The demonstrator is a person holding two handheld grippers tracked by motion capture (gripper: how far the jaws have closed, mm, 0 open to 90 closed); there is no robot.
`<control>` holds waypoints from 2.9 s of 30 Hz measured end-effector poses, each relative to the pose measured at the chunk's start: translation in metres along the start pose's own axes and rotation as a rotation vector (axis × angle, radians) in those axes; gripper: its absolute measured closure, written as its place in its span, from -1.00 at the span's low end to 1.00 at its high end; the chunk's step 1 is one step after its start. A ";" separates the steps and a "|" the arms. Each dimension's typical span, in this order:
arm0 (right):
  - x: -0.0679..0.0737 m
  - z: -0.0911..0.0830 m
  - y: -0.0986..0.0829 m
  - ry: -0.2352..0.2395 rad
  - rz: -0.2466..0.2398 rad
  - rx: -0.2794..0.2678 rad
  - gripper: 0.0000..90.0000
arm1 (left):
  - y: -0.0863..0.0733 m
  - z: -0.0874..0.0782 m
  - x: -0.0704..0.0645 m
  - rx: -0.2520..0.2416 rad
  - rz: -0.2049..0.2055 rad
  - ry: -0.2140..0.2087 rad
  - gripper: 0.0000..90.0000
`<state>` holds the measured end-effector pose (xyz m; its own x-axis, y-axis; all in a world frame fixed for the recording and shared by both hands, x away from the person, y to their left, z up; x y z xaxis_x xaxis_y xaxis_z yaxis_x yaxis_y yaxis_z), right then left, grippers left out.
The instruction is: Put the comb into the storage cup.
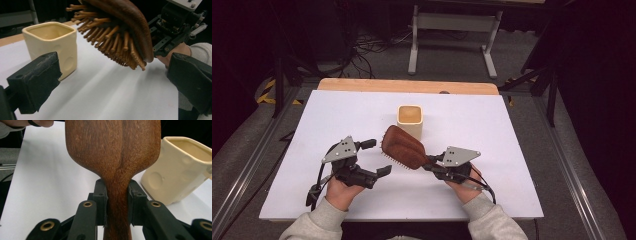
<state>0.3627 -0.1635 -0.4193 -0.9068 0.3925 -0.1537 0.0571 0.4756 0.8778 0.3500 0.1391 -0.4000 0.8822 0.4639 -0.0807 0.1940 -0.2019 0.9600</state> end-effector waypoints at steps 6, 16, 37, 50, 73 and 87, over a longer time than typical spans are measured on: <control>0.002 0.002 0.001 -0.003 0.000 -0.009 0.61 | 0.003 0.012 -0.003 0.012 -0.005 -0.013 -1.00; 0.005 0.007 0.002 -0.013 -0.003 -0.017 0.61 | 0.005 0.028 -0.006 0.050 -0.011 -0.021 -1.00; 0.017 0.019 0.000 -0.048 -0.045 0.001 0.60 | 0.007 0.031 -0.006 0.044 -0.072 0.018 -0.40; 0.022 0.026 -0.002 -0.050 -0.093 0.042 0.59 | 0.012 0.025 -0.007 0.058 -0.087 -0.068 0.17; 0.004 0.009 0.003 0.037 0.059 -0.112 -0.71 | 0.054 0.013 -0.006 0.107 0.016 -0.054 0.29; -0.007 0.001 -0.003 0.042 0.131 -0.111 -1.00 | 0.086 0.005 0.001 0.131 0.063 -0.033 0.28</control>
<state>0.3699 -0.1667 -0.4214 -0.9116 0.4108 -0.0179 0.1313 0.3321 0.9341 0.3696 0.1174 -0.3192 0.9075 0.4188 -0.0321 0.1902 -0.3416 0.9204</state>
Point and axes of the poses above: each handheld gripper's, and its own axes: z roughly forward along the jaws, y roughly out of its top, x roughly to its left, the point moved 1 cm from there along z, roughly forward along the jaws, and after that the axes turned 3 degrees about z, right-handed, at the moved point
